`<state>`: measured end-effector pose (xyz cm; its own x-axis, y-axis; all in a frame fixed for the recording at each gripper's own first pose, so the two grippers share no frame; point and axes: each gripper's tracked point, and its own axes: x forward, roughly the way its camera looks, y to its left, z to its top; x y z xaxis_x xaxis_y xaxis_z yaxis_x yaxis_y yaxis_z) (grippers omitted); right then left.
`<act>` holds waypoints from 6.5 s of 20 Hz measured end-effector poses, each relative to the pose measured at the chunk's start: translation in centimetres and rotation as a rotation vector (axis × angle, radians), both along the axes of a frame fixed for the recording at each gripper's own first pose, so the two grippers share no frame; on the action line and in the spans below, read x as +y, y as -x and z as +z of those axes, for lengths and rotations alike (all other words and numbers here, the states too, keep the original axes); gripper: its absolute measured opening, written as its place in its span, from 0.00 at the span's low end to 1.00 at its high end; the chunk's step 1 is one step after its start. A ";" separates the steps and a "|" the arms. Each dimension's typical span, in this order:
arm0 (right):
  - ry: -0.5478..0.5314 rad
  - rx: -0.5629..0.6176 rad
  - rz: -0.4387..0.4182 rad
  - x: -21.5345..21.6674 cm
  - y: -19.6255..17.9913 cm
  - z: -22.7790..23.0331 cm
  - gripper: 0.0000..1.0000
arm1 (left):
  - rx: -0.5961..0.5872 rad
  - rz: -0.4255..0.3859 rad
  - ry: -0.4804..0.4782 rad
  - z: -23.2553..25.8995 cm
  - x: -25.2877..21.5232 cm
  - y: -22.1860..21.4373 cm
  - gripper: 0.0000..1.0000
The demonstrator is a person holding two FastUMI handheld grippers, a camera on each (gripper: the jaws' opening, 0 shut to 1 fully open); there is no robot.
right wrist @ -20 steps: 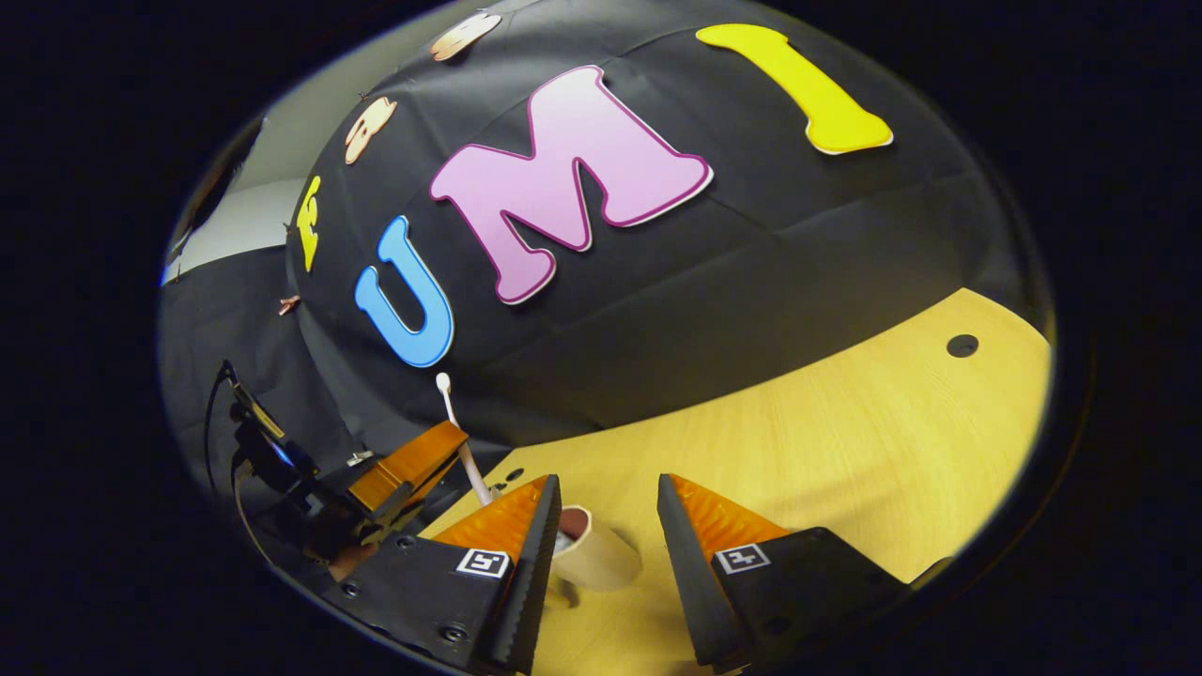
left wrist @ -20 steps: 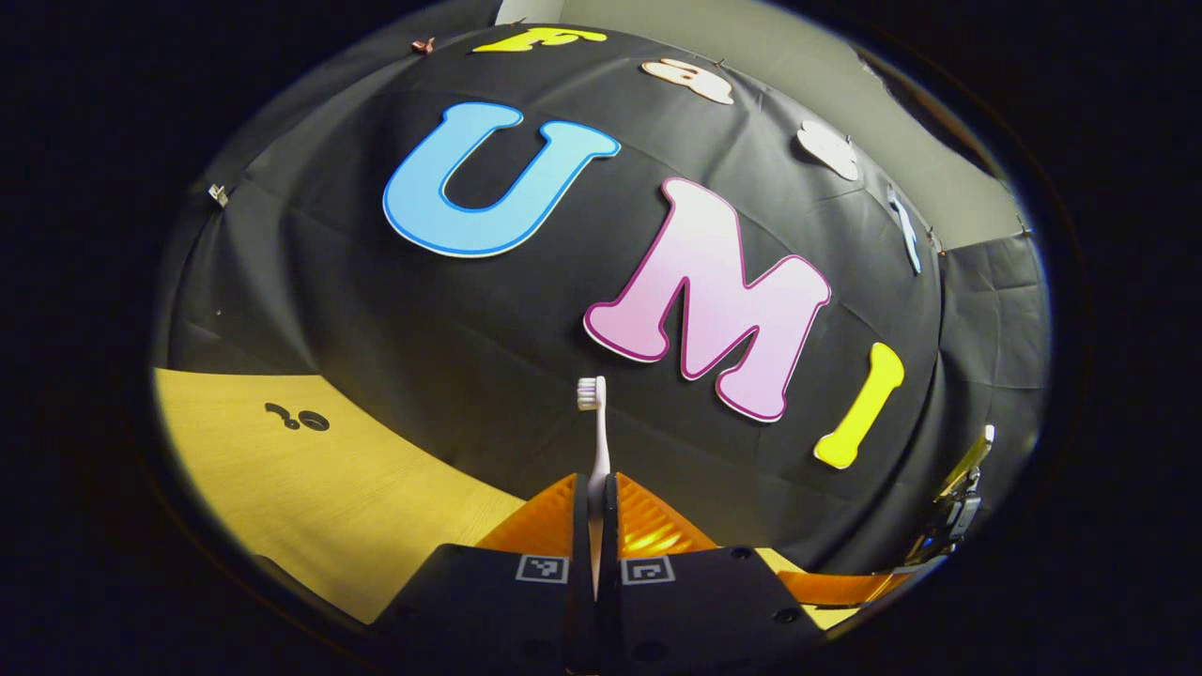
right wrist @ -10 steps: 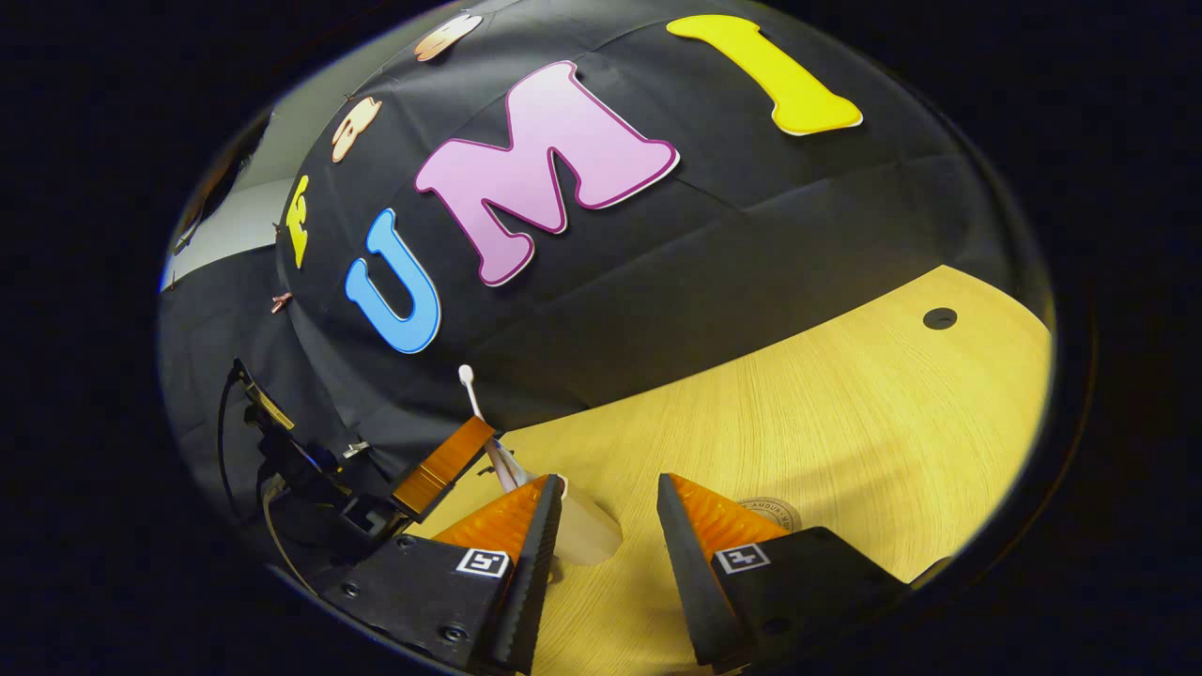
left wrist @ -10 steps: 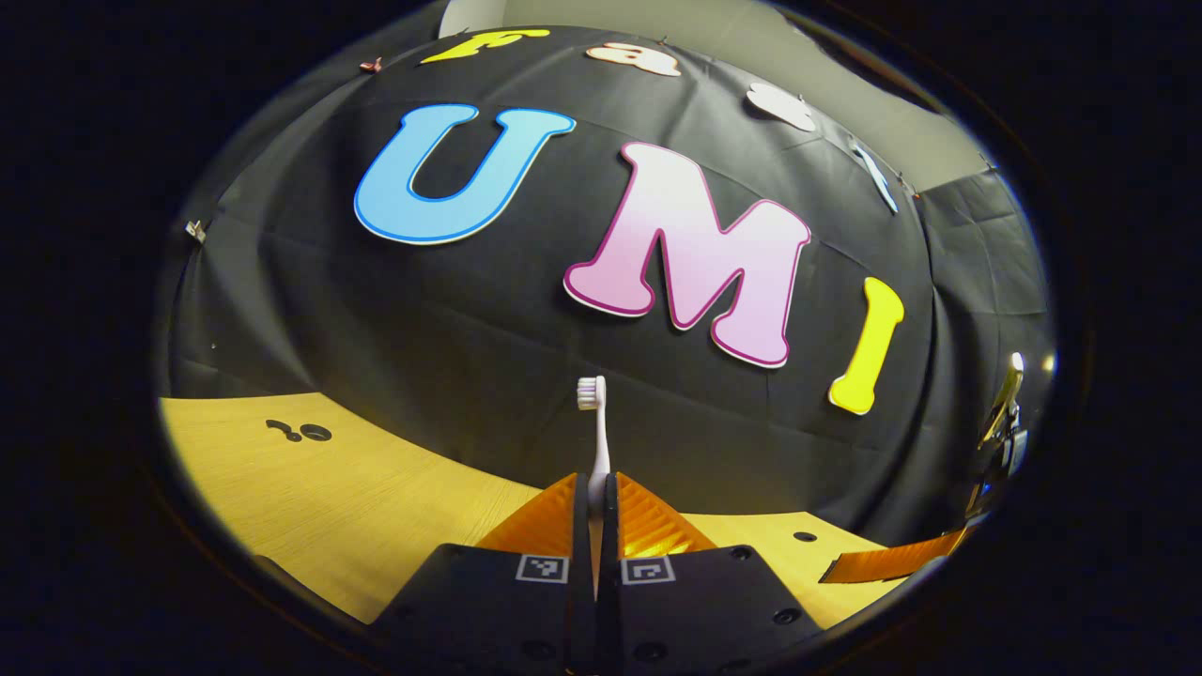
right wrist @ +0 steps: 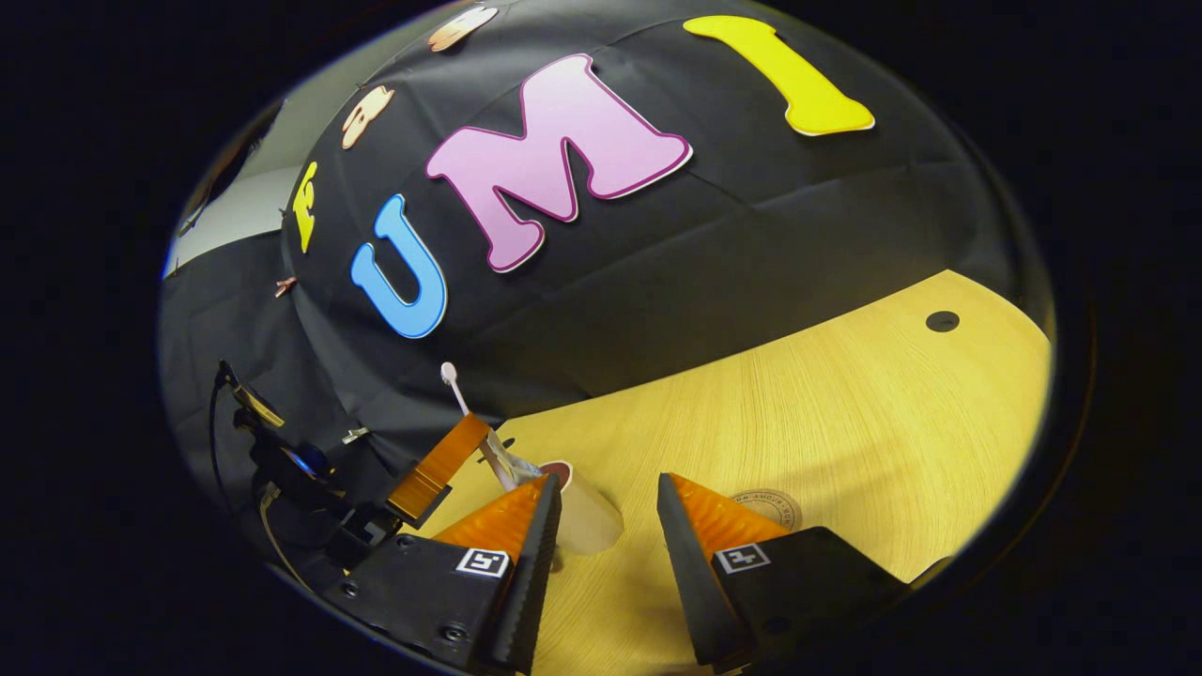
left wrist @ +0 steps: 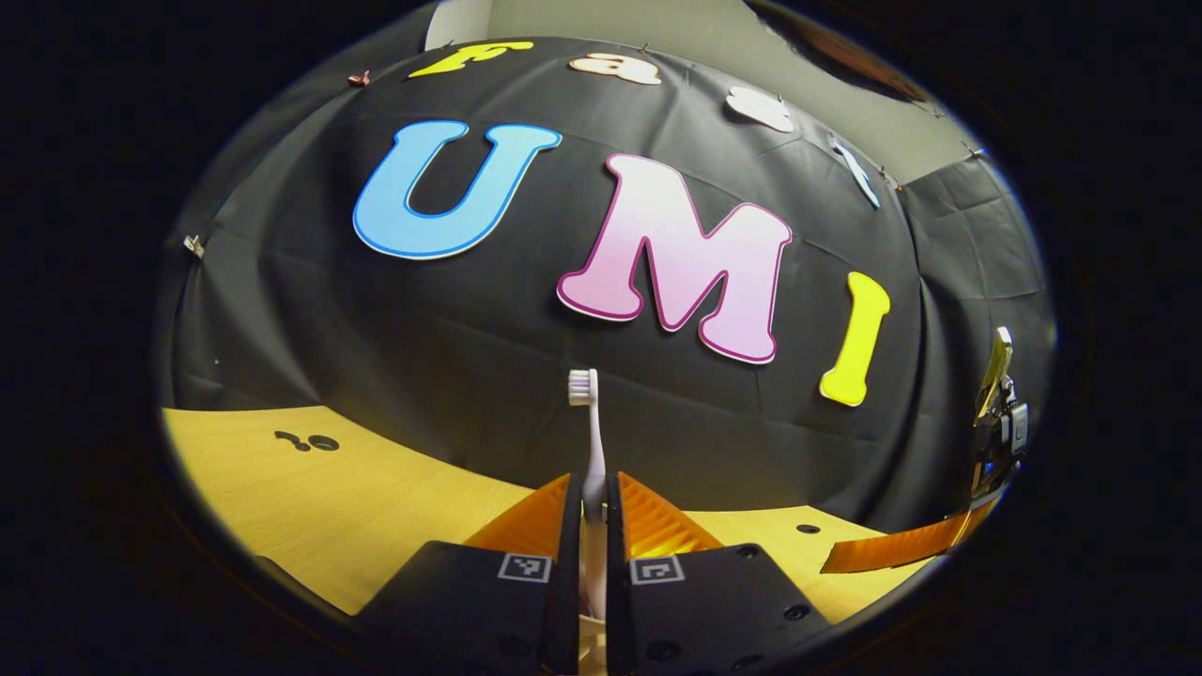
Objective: Put the toothbrush and toothpaste on the desktop into the cup, then pick up the cup and place it on the coaster on the desktop.
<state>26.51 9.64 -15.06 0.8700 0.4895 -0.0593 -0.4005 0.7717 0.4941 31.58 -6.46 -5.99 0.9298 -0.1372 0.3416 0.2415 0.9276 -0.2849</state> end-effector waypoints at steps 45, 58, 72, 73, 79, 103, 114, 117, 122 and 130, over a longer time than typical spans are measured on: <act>0.064 0.405 0.008 -11.4 17.0 -3.6 0.64 | 1.298 -0.178 -0.570 -16.2 -3.2 2.5 0.59; 0.069 0.424 0.000 -11.4 16.3 -4.2 0.64 | 1.338 -0.161 -0.498 -17.0 -3.0 1.7 0.46; 0.081 0.427 -0.009 -11.5 16.5 -4.4 0.64 | 1.258 -0.146 -0.515 -15.6 -3.1 1.2 0.33; 0.079 0.426 -0.010 -11.5 16.5 -4.2 0.64 | 1.252 -0.151 -0.526 -15.4 -3.4 1.4 0.28; 0.073 0.415 -0.036 -12.4 17.0 -4.0 0.64 | 1.205 -0.226 -0.613 -14.1 -8.0 2.0 0.28; 0.033 0.436 -0.164 -18.0 19.1 -5.5 0.64 | 1.181 -0.327 -0.728 -15.4 -18.9 0.9 0.28; 0.025 0.444 -0.170 -17.7 19.0 -5.4 0.64 | 1.157 -0.349 -0.694 -14.3 -18.6 1.6 0.35; 0.029 0.447 -0.181 -17.7 18.7 -5.1 0.65 | 1.118 -0.361 -0.674 -13.6 -18.8 1.9 0.43; 0.040 0.431 -0.186 -16.8 18.5 -3.4 0.73 | 1.027 -0.378 -0.635 -10.6 -18.5 2.9 0.53; 0.092 0.364 -0.175 -12.6 18.9 1.5 0.78 | 0.776 -0.324 -0.508 -1.8 -13.5 8.4 0.53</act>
<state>7.59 -3.00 -13.52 0.8539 0.3139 -0.4151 -0.0710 0.8604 0.5046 23.21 -19.93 -7.80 0.7625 -0.3870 -0.5185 0.4203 0.9055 -0.0579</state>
